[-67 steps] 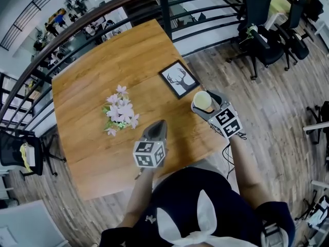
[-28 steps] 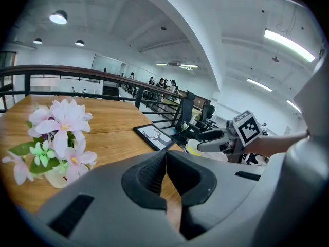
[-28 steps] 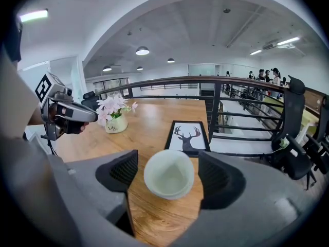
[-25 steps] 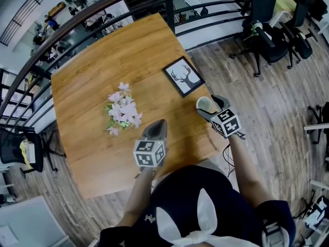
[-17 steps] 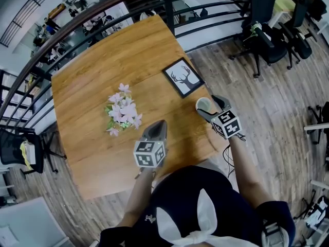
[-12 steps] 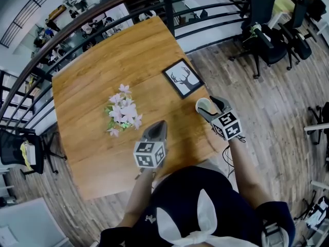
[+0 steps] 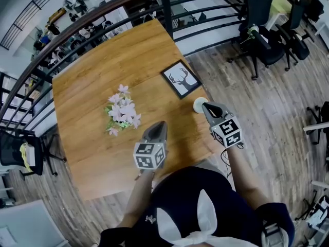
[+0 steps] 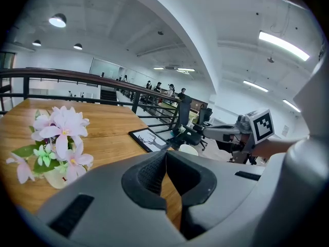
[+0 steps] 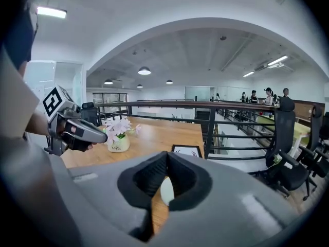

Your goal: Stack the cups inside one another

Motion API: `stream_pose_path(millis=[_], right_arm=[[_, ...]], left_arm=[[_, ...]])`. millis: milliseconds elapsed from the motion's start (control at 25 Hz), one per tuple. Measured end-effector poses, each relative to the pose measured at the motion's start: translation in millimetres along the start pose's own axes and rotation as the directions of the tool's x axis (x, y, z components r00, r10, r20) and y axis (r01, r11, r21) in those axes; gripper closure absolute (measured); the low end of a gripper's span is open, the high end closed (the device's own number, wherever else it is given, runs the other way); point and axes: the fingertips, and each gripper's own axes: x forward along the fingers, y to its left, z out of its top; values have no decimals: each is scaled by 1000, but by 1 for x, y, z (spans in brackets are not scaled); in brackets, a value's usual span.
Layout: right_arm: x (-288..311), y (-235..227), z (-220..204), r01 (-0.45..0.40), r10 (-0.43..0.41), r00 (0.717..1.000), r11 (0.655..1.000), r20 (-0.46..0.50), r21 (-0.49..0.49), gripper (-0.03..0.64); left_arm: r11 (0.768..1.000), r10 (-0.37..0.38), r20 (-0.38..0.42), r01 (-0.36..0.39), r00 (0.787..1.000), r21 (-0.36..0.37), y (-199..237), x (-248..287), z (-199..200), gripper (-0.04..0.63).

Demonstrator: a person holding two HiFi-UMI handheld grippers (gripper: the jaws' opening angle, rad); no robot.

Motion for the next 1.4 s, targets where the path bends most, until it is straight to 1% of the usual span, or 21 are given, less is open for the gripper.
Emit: stream_pose_path(millis=[120,480,880,1120,1400], right_arm=[[-8,5,0,7,-8,1000,1000,-18,-9,618],[-36,22,4,24,-24,1000,1000,14,7,618],[-53,43,-6,-11,11,1000,1000,9,24,620],[-59,52,-13,-34,34,999,999,6,30,620],[-65,54,-17,-40,40,999,999,2,28,620]], left_arm=[[1000,-9,2,9,1000,5,-6,-2,0,575],[999,-38,7,37,999,27,-25,-9,-2,575],[997,-65,4,65,998,46,-47,-15,-1,575],[996,-67,-5,67,998,53,-56,-18,-6,575],[997,-58,-16,58,998,46,-60,-21,-15,575]])
